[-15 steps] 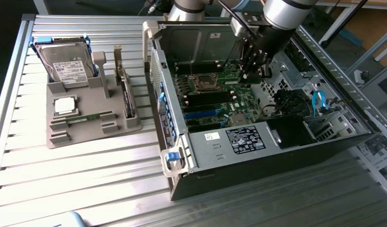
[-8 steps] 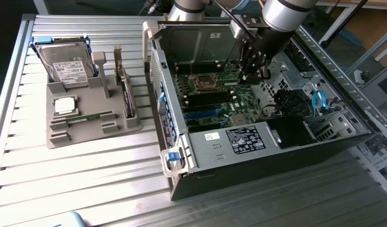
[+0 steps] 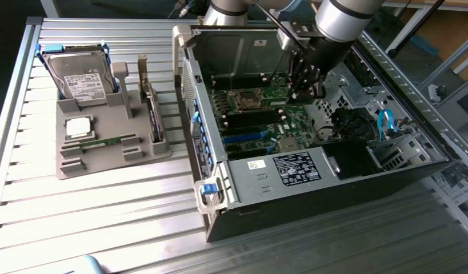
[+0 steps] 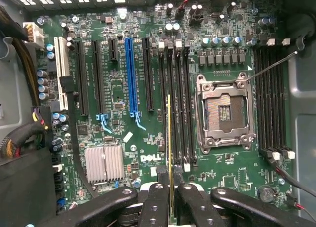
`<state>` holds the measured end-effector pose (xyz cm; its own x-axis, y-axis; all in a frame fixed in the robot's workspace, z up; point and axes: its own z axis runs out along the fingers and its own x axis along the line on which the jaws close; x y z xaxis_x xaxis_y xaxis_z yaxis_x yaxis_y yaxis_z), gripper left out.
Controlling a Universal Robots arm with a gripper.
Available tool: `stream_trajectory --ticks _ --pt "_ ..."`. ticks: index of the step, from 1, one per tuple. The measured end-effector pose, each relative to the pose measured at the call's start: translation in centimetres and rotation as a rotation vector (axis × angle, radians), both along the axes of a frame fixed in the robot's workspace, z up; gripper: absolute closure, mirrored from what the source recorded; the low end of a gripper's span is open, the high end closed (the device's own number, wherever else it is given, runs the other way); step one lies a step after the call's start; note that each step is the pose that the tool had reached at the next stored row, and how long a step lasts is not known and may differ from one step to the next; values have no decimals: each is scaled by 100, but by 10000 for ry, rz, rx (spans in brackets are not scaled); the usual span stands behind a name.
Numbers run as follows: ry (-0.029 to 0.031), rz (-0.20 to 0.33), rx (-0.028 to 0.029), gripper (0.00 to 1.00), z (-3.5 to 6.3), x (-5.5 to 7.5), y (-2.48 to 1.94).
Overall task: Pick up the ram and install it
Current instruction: 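Insert the ram into the slot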
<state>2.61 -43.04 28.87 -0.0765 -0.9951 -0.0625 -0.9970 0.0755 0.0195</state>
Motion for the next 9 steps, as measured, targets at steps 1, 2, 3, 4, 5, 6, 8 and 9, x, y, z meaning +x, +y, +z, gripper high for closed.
stream_trajectory --ticks 1,2,3,4,5,6,8,9 --pt "0 0 -1 86 -7 0 0" --pt "0 0 0 86 -14 0 0" --pt "0 0 -1 86 -21 0 0" --pt "0 0 -1 86 -28 0 0" --pt "0 0 -1 86 -36 0 0" --pt "0 0 0 86 -45 0 0" --pt "0 0 0 86 -59 0 0" --pt "0 0 0 86 -66 0 0"
